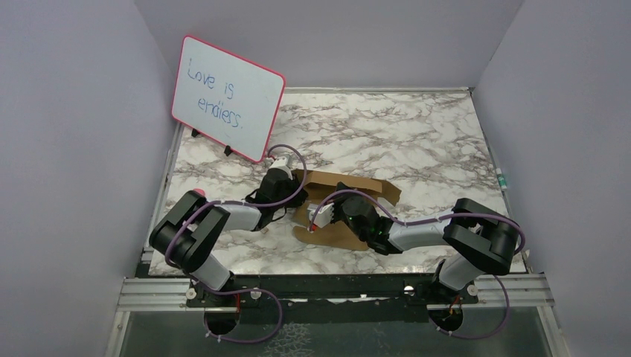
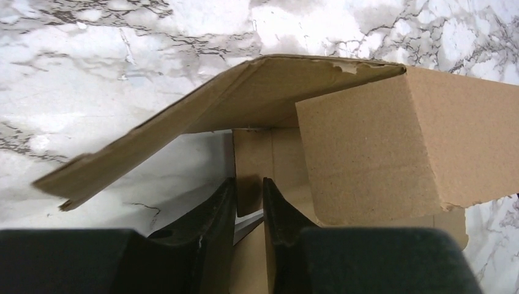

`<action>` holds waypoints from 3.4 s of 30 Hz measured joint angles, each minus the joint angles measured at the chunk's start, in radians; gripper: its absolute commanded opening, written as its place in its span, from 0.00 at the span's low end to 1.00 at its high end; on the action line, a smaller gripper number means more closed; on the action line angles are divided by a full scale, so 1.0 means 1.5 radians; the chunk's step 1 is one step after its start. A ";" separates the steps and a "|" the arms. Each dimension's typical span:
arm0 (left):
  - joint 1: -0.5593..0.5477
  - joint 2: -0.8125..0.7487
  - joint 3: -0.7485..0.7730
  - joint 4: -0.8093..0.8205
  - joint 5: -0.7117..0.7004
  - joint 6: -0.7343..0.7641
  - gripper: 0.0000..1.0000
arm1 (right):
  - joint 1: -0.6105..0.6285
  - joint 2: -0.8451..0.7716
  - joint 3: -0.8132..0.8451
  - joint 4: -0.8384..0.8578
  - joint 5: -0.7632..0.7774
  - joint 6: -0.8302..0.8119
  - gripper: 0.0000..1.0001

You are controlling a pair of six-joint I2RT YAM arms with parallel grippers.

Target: Fold the paper box

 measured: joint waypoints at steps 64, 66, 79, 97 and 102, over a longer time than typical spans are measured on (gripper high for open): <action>-0.006 -0.019 -0.013 0.046 0.071 -0.005 0.19 | 0.000 0.000 0.001 -0.003 0.000 0.002 0.01; -0.010 -0.016 -0.013 0.054 0.074 -0.005 0.19 | 0.000 0.000 0.001 -0.003 0.000 0.002 0.01; -0.018 -0.015 -0.021 0.075 0.077 -0.006 0.23 | 0.000 0.000 0.001 -0.005 0.000 0.002 0.01; 0.019 -0.254 -0.095 0.000 0.029 0.022 0.35 | 0.000 -0.005 0.001 -0.010 -0.002 0.002 0.01; 0.043 -0.303 -0.065 -0.100 -0.065 0.081 0.41 | 0.000 -0.005 0.001 -0.012 -0.002 0.002 0.01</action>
